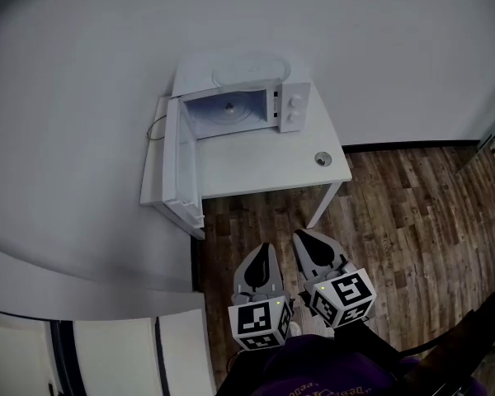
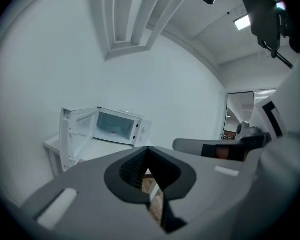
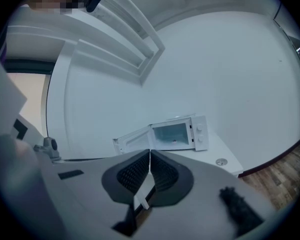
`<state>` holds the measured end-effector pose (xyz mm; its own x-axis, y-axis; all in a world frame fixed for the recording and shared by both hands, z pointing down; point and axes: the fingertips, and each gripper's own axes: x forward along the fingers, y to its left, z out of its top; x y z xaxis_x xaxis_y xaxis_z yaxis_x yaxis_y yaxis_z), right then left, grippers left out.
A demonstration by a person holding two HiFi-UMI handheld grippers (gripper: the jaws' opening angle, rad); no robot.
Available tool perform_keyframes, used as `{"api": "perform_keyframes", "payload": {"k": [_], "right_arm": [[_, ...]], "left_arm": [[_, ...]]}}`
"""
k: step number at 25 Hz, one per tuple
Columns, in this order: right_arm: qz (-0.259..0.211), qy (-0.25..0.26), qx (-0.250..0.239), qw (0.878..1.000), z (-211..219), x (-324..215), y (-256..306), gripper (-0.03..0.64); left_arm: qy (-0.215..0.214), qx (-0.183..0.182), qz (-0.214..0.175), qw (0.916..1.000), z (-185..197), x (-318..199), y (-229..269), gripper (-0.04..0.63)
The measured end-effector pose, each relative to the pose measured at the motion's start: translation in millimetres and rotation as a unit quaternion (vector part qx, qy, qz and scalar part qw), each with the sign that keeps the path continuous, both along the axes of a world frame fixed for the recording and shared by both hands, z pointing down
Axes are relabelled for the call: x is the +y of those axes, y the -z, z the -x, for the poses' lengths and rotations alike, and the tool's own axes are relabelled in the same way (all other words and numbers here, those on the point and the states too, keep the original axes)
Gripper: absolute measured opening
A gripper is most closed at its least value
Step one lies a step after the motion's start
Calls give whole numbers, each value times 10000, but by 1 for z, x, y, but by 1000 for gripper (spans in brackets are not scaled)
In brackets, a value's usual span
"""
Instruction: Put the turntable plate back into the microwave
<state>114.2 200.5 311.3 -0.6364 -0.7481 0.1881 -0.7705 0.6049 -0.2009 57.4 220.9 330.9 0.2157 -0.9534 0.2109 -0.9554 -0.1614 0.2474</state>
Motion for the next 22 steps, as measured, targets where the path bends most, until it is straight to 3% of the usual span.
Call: {"api": "perform_keyframes", "payload": {"k": [14, 22], "right_arm": [[-1, -257, -127, 9996, 56, -108, 7, 11], [-19, -469, -130, 9988, 77, -139, 2, 12]], "left_arm": [[-338, -102, -27, 9994, 52, -111, 4, 5], [-666, -82, -44, 9977, 71, -147, 1, 5]]}}
